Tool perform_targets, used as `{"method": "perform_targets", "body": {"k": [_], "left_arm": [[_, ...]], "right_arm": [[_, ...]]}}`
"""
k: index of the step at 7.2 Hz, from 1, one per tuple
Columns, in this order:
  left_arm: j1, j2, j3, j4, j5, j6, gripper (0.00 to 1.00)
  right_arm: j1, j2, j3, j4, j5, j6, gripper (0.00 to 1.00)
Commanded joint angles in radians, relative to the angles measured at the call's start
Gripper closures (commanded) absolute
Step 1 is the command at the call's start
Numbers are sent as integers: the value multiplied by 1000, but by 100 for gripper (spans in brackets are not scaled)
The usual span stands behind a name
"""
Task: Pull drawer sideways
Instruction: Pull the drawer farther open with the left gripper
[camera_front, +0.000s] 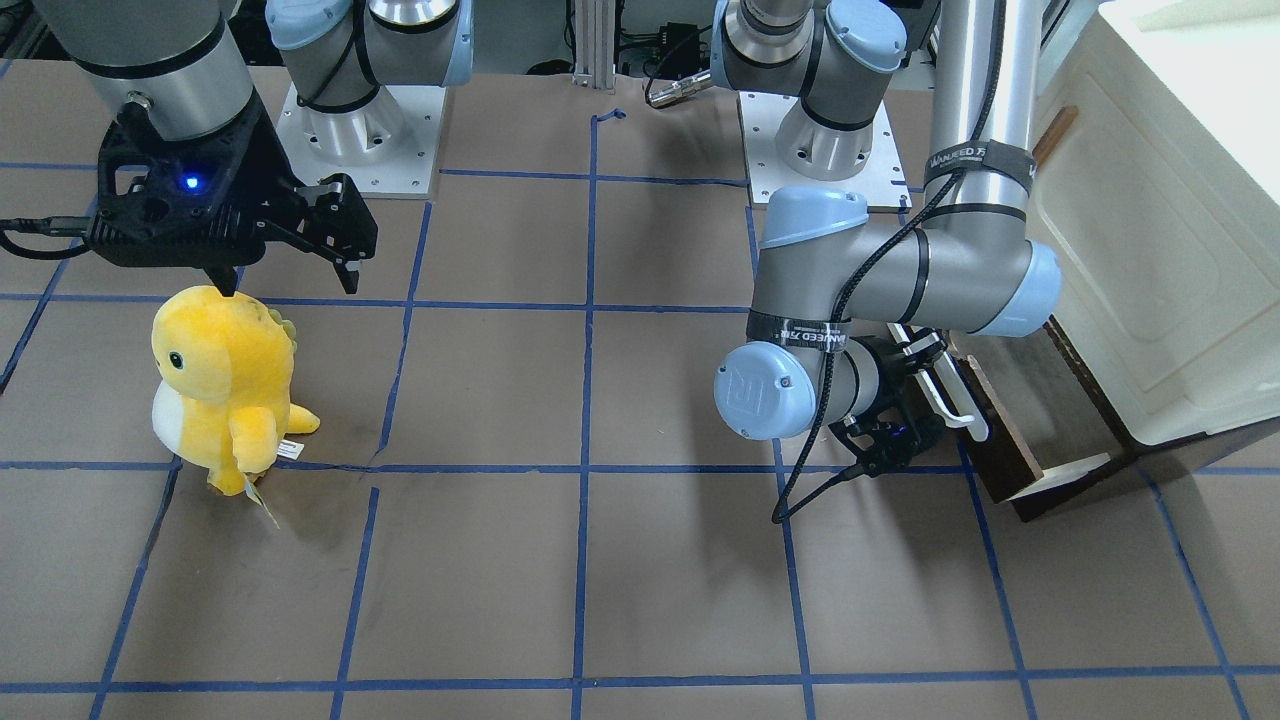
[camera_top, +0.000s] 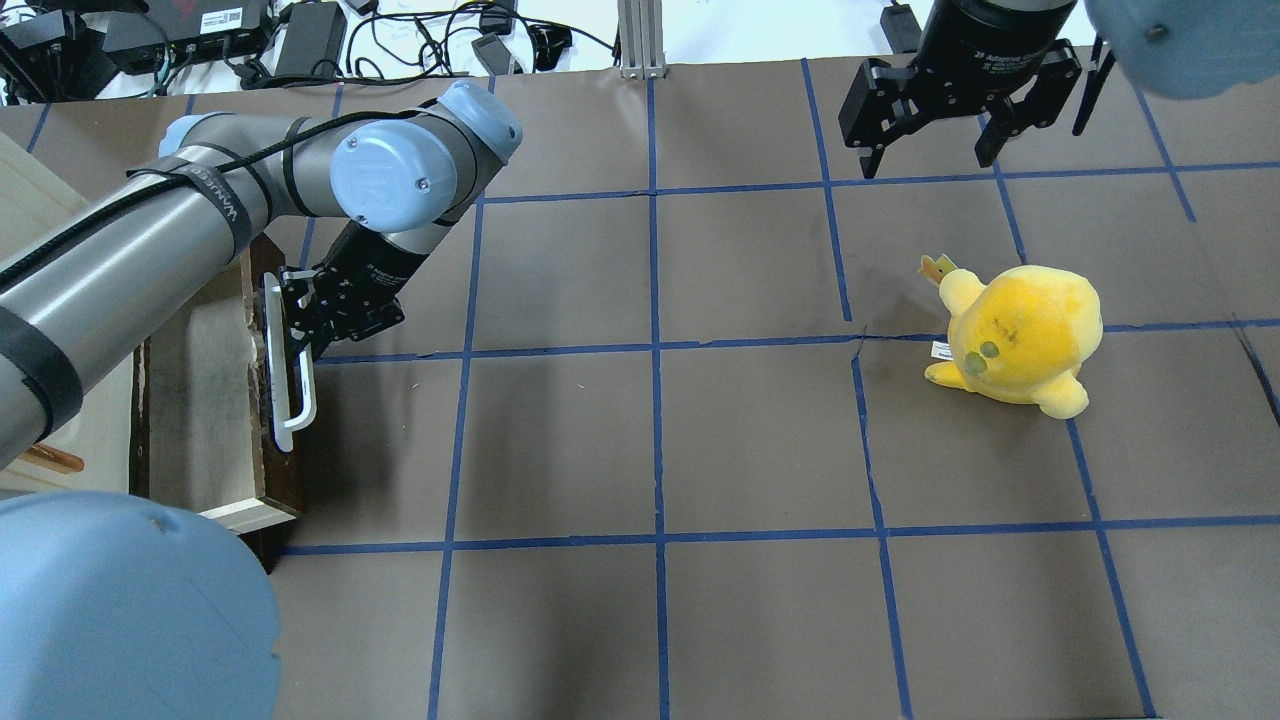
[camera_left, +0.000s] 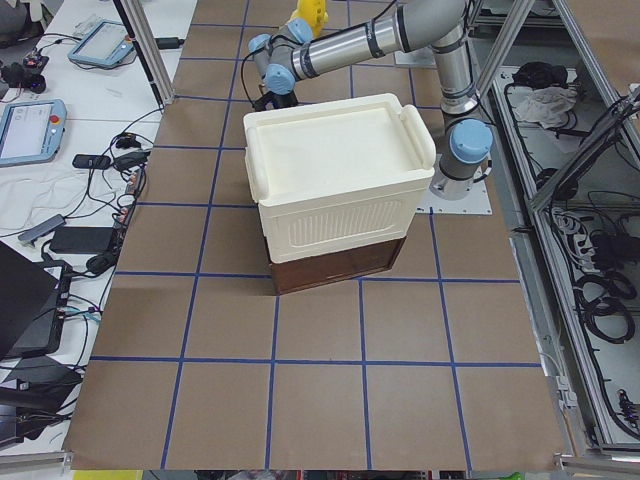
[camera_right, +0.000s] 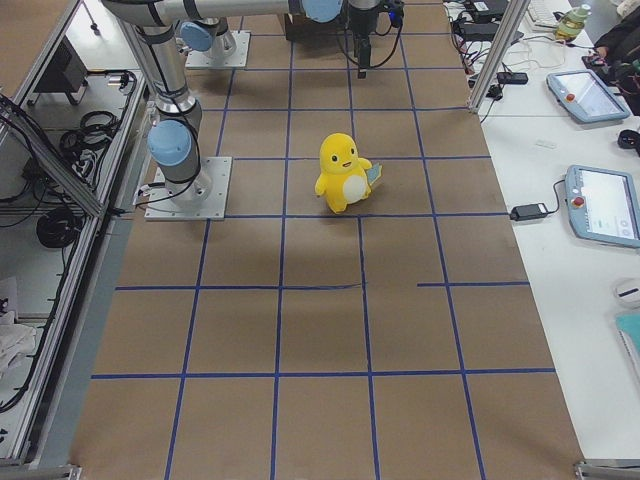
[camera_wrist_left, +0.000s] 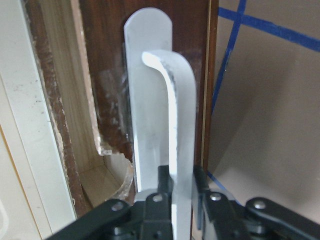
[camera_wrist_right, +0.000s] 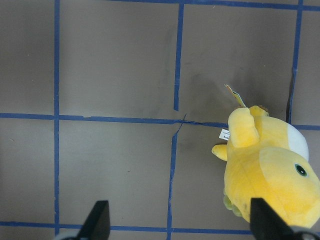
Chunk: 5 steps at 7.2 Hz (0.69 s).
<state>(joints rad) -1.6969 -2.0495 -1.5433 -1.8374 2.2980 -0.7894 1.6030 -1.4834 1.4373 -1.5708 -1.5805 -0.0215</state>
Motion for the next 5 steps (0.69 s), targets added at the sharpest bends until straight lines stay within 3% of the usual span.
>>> {"method": "perform_targets", "body": {"k": [1,5], "left_arm": [[-4,-1,8,0,-5,-5,94],[-18,-9,11,3,-8,-16,94]], "right_arm": [[0,0,0,0,-1,-2,0],[0,0,0,0,0,0,0]]}}
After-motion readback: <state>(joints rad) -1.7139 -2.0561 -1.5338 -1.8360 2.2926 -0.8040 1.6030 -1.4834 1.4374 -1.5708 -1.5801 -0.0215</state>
